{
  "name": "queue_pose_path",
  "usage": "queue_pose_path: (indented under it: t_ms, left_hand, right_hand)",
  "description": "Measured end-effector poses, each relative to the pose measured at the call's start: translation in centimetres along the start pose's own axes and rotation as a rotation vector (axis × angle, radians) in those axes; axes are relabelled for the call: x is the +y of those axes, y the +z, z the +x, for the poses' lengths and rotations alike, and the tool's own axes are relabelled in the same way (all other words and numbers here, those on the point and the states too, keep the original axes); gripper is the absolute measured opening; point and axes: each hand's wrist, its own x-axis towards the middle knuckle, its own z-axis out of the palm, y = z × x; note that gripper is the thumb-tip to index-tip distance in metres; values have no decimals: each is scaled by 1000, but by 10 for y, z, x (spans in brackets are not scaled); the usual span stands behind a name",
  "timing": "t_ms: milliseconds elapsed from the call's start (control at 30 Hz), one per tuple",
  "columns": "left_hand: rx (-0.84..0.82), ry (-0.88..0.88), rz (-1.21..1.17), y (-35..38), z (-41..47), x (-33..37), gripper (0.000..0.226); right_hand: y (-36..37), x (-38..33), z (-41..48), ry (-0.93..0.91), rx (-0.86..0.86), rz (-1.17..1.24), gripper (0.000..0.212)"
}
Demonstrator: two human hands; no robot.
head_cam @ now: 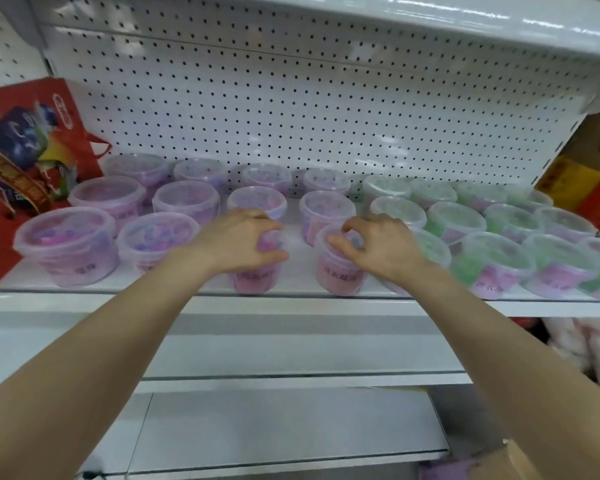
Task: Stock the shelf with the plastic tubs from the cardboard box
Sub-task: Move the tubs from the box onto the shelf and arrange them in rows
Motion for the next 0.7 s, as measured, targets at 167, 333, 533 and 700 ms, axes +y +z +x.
queue_pose_path:
  t_ms: [167, 333, 533, 700]
  left_hand:
    - [9, 5, -45, 1, -10, -2, 62]
    - [-25, 7, -49, -3, -14, -1, 48]
    - [-4, -59, -23, -5, -2, 2, 37]
    - [124, -42, 50, -7, 38, 23, 29]
  right_hand:
    - [2, -6, -13, -57, -129, 61, 62]
    - [-2, -12, -18, -145, -166, 297, 49]
    - [-5, -1, -16, -198, -219, 371, 51]
    - [-10, 41, -2, -106, -224, 611, 39]
